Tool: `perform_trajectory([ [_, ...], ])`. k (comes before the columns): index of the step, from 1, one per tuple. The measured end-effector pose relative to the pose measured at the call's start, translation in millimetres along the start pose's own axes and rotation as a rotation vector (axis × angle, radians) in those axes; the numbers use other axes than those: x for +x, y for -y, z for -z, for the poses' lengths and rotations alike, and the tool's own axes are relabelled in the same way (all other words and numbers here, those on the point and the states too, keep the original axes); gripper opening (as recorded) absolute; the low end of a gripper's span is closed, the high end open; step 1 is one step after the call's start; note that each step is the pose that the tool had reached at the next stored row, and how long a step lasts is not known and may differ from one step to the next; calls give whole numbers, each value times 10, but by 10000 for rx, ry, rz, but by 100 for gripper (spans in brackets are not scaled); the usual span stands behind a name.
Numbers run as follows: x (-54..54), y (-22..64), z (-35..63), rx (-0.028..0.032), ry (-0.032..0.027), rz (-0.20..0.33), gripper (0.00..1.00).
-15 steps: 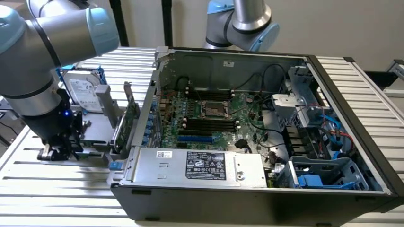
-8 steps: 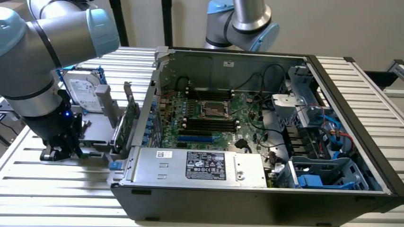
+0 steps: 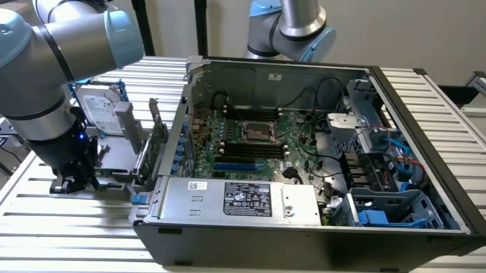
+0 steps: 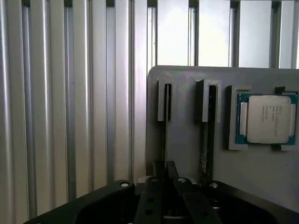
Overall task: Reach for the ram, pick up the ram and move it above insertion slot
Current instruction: 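Pick up the ram and move it above insertion slot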
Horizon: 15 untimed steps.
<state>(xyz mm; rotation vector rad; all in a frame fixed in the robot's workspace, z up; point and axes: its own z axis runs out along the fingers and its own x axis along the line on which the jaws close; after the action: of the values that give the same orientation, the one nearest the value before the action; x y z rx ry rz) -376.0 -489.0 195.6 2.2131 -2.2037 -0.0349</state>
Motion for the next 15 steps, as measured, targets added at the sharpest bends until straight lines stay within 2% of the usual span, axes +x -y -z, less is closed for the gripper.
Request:
perform_trajectory([
  [10, 0, 1, 4, 0, -3, 86, 14],
  [15, 0, 0, 46, 0, -3, 85, 14],
])
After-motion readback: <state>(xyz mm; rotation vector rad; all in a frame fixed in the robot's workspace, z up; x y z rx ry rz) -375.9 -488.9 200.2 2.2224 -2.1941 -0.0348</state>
